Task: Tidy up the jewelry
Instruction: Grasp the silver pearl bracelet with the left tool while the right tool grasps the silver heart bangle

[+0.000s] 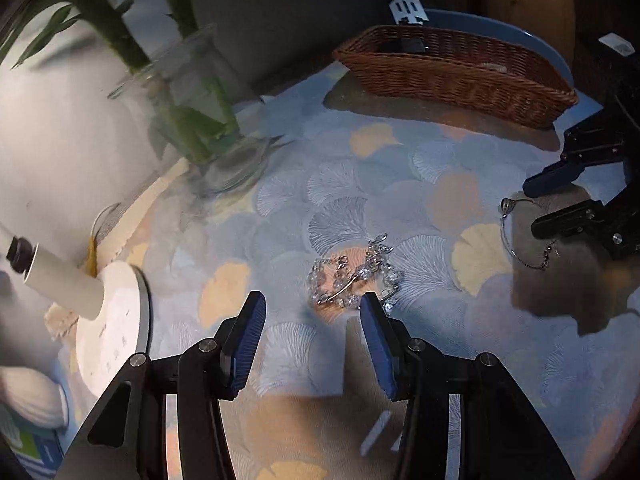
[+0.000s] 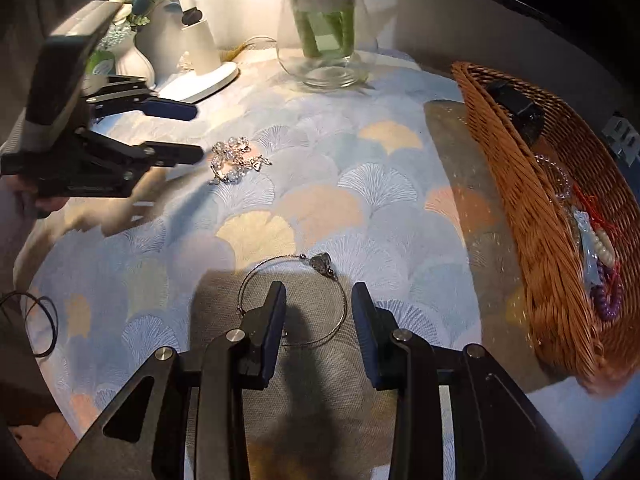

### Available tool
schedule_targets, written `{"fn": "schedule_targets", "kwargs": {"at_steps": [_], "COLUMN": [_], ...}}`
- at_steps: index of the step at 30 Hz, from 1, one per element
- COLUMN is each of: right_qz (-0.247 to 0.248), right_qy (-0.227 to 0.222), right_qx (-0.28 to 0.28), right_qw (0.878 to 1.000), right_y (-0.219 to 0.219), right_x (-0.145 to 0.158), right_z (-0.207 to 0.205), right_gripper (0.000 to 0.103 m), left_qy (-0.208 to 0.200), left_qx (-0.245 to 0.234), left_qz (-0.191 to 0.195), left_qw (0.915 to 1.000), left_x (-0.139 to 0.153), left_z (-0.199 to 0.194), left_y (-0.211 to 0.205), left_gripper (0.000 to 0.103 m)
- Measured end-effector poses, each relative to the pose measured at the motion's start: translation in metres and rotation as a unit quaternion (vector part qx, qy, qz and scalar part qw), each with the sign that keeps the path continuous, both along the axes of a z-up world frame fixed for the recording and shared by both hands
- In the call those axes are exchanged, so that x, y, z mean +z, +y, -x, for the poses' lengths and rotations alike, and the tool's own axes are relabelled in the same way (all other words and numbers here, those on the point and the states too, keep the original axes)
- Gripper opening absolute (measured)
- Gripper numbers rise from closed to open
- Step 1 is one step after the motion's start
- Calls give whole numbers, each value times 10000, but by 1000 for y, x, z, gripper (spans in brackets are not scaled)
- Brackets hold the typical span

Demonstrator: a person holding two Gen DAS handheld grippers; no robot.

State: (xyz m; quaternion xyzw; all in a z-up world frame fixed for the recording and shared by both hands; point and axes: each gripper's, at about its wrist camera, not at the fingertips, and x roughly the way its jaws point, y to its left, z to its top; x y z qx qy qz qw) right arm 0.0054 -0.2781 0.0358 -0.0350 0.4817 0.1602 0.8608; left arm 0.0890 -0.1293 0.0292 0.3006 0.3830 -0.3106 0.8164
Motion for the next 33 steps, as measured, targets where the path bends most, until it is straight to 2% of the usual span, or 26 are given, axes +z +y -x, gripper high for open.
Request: {"fn": "schedule_targets", "kwargs": {"at_steps": [3, 5, 7, 9, 13, 16, 20, 22, 24, 27, 29, 33], "right_qz": [-127, -158, -164, -186, -285, -301, -320, -337, -337, -121, 25, 75], "right_qy": [-38, -67, -75, -82, -67, -59, -39, -50, -85, -179, -216, -182], "right_qx": [63, 98, 118, 120, 115, 125, 156, 171, 195, 273, 305, 309], "right_qw": [9999, 9998, 9998, 9997, 9995, 9995, 9994, 9993, 9992, 9994, 9993, 9993], "right_y": [-3, -3, -1, -1, -4, -4, -3, -4, -5, 1, 5, 5], "right_x": [-1, -1, -1, -1, -1, 0, 0, 0, 0, 0, 0, 1], "right_z": [0, -1, 0, -1, -1, 0, -3, -1, -1, 1, 1, -4], "right_gripper": [37, 37, 37, 37, 37, 37, 37, 37, 37, 37, 37, 37], "left_qy": [85, -81, -132, 81, 147, 302, 543, 705, 918, 1126, 1060, 868], "left_qx": [-371, -508, -643, -721, -856, -913, -696, -545, -345, -30, 42, 107], "left_qz": [-3, -285, -461, -431, -420, -252, 208, 598, 1257, 2140, 2461, 2792], "left_qw": [9993, 9983, 9968, 9964, 9953, 9951, 9959, 9942, 9872, 9703, 9634, 9562], "left_x": [-2, -7, -13, -16, -15, -16, -16, -13, -3, 16, 31, 51], "left_z": [2, 5, 3, -4, -7, -9, -17, -21, -25, -26, -18, 3], "left_y": [-10, -21, -28, -31, -34, -33, -23, -13, 5, 35, 49, 69], "left_gripper": [50, 50, 42, 19, 17, 10, 8, 8, 8, 8, 8, 8]}}
